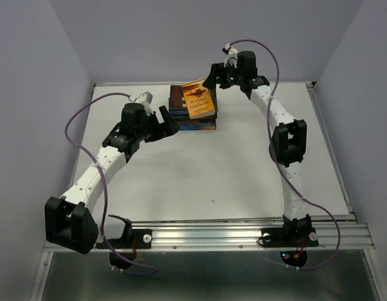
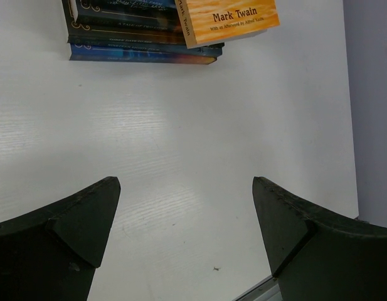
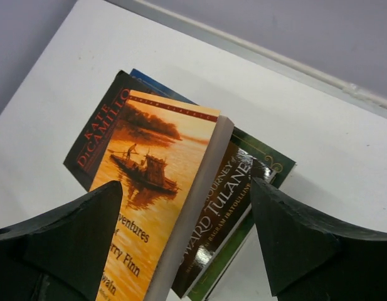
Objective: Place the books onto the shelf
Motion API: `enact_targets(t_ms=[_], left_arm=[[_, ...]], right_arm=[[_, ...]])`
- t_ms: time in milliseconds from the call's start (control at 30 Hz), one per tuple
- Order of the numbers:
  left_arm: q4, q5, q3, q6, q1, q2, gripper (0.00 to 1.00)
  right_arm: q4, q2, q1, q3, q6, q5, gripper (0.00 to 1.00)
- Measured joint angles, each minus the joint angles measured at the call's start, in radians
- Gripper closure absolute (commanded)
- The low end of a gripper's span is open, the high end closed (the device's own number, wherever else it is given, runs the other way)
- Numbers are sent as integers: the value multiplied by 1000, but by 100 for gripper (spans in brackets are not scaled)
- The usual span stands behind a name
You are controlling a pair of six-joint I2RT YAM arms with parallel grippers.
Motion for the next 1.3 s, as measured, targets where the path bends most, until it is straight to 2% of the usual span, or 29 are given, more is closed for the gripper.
enact_targets(t_ms=[133, 300, 500, 633, 833, 1300], left_arm=[[0, -1, 0, -2, 5, -12, 1], [1, -4, -1, -3, 7, -19, 1], [0, -10, -13, -10, 12, -22, 1], [0, -12, -24, -14, 18, -32, 1], [0, -24, -25, -20, 18, -32, 1], [23, -24, -26, -31, 29, -23, 1]], right_arm=[[-5, 0, 5, 3, -24, 64, 0], [-74, -44, 74, -41, -139, 241, 0], [-117, -143, 276, -143, -271, 508, 0], [-134, -146, 360, -149, -325, 610, 0], [-156, -146, 356, -164, -386, 691, 0], [-150, -184, 349, -325, -465, 870, 0]])
